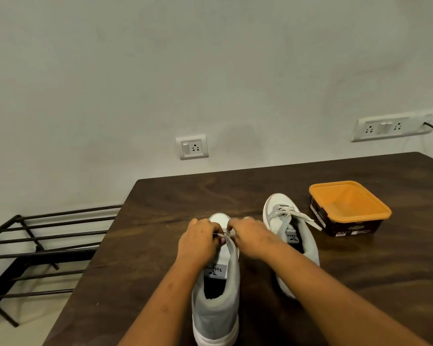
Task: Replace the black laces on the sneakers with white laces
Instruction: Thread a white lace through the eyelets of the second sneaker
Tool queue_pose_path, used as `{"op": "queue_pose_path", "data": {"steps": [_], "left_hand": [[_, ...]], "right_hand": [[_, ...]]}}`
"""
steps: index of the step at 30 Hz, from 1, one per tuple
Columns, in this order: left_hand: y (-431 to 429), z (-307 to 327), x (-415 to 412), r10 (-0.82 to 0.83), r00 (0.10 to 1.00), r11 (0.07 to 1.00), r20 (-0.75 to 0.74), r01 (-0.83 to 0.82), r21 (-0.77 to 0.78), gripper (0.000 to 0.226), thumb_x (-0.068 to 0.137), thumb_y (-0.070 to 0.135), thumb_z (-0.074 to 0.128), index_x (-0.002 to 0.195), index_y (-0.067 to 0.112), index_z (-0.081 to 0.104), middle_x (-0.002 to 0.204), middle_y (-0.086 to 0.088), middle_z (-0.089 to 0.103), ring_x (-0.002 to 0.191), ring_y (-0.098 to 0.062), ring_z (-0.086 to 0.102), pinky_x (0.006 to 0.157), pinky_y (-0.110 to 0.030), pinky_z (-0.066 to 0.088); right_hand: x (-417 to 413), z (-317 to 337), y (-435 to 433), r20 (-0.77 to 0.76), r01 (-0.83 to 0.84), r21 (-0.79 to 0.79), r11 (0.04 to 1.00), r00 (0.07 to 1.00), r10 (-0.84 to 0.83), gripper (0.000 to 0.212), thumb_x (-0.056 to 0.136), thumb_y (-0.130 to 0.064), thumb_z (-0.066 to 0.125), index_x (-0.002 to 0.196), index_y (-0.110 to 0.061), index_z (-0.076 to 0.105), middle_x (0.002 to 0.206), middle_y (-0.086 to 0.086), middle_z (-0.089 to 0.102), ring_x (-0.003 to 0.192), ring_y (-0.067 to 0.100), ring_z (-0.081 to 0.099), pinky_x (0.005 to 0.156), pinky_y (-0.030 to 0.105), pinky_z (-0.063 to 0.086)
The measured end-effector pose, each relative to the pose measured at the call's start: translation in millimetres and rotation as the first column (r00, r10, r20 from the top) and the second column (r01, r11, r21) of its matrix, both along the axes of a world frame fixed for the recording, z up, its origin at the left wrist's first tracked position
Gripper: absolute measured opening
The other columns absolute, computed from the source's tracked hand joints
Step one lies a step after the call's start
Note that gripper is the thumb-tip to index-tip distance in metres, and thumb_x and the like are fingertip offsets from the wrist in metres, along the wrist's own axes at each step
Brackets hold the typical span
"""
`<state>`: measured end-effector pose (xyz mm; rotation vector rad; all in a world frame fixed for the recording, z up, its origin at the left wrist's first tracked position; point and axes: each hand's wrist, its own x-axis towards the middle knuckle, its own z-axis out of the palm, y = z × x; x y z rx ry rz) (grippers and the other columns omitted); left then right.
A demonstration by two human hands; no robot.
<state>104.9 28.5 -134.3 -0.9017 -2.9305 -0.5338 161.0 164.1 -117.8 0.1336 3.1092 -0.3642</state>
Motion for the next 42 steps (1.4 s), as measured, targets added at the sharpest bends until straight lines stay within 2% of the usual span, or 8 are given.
{"op": "queue_pose_path", "data": {"steps": [9,13,17,23,31,35,38,42], "left_hand": [[-3,-2,-2,0.009,1.000,0.999,-0.012,-0.008,0.043,0.014,0.088,0.039,0.061,0.097,0.030,0.068,0.103,0.011,0.058,0.105,-0.012,0.044,0.077,-0.033,0.049],[-2,0,-1,0.021,0.999,0.999,-0.024,-0.020,0.029,0.014,0.087,0.039,0.061,0.096,0.031,0.068,0.104,0.011,0.059,0.106,-0.013,0.045,0.080,-0.034,0.048],[0,0,0,0.054,0.996,0.998,-0.070,-0.054,-0.008,0.013,0.087,0.036,0.060,0.099,0.031,0.065,0.110,0.011,0.057,0.109,-0.016,0.045,0.086,-0.034,0.043],[-2,-7,-5,0.137,0.987,0.987,0.082,-0.144,0.075,0.034,0.083,0.031,0.066,0.111,0.025,0.047,0.117,0.003,0.054,0.108,-0.023,0.049,0.087,-0.039,0.048],[1,-1,-2,0.169,0.982,0.984,0.087,-0.173,0.034,0.020,0.087,0.032,0.060,0.105,0.024,0.057,0.115,0.001,0.057,0.104,-0.024,0.056,0.083,-0.036,0.049],[-1,-1,-2,0.139,0.986,0.985,0.091,-0.147,0.088,0.012,0.086,0.028,0.060,0.099,0.026,0.060,0.111,0.004,0.056,0.101,-0.018,0.055,0.079,-0.033,0.048],[-1,0,-3,0.122,0.985,0.979,0.121,-0.140,0.151,0.003,0.086,0.027,0.059,0.087,0.027,0.062,0.105,0.004,0.057,0.091,-0.018,0.055,0.075,-0.031,0.045],[4,2,-3,0.057,0.971,0.981,0.231,-0.097,0.166,0.047,0.089,0.047,0.054,0.063,0.010,0.063,0.080,-0.008,0.064,0.076,-0.021,0.059,0.070,-0.035,0.048]], "right_hand": [[-9,7,16,-0.230,0.152,-0.401,0.903,0.938,-0.260,0.020,0.097,-0.012,0.048,0.089,-0.023,0.064,0.093,0.000,0.069,0.084,0.018,0.062,0.080,0.030,0.048],[-5,32,28,-0.275,-0.051,-0.936,0.349,0.724,-0.632,0.021,0.101,-0.015,0.042,0.086,-0.023,0.055,0.088,0.001,0.071,0.086,0.015,0.067,0.072,0.022,0.049],[3,55,34,-0.045,-0.326,-0.901,-0.286,0.726,-0.687,0.022,0.104,-0.016,0.037,0.089,-0.021,0.053,0.062,0.000,0.059,0.058,0.013,0.060,0.063,0.028,0.055],[6,67,41,-0.032,-0.408,-0.789,-0.458,0.773,-0.634,0.030,0.104,-0.012,0.033,0.083,-0.020,0.053,0.050,-0.004,0.035,0.038,0.005,0.027,0.036,0.014,0.027],[9,74,23,-0.148,-0.378,-0.847,-0.375,0.844,-0.516,0.023,0.101,-0.010,0.041,0.087,-0.015,0.058,0.053,-0.002,0.043,0.042,0.005,0.037,0.042,0.016,0.037],[10,66,27,-0.141,-0.052,-0.955,0.291,0.945,-0.294,0.009,0.094,-0.017,0.059,0.099,-0.012,0.065,0.078,0.008,0.066,0.065,0.012,0.060,0.068,0.029,0.055],[13,51,35,0.065,0.126,-0.526,0.841,0.992,-0.108,0.029,0.088,-0.019,0.066,0.117,-0.014,0.064,0.104,0.006,0.069,0.086,0.015,0.064,0.080,0.025,0.049],[16,44,34,0.278,0.102,-0.292,0.951,0.960,-0.018,0.045,0.087,0.004,0.052,0.128,-0.012,0.060,0.124,0.007,0.063,0.113,0.021,0.060,0.095,0.030,0.050]]}}
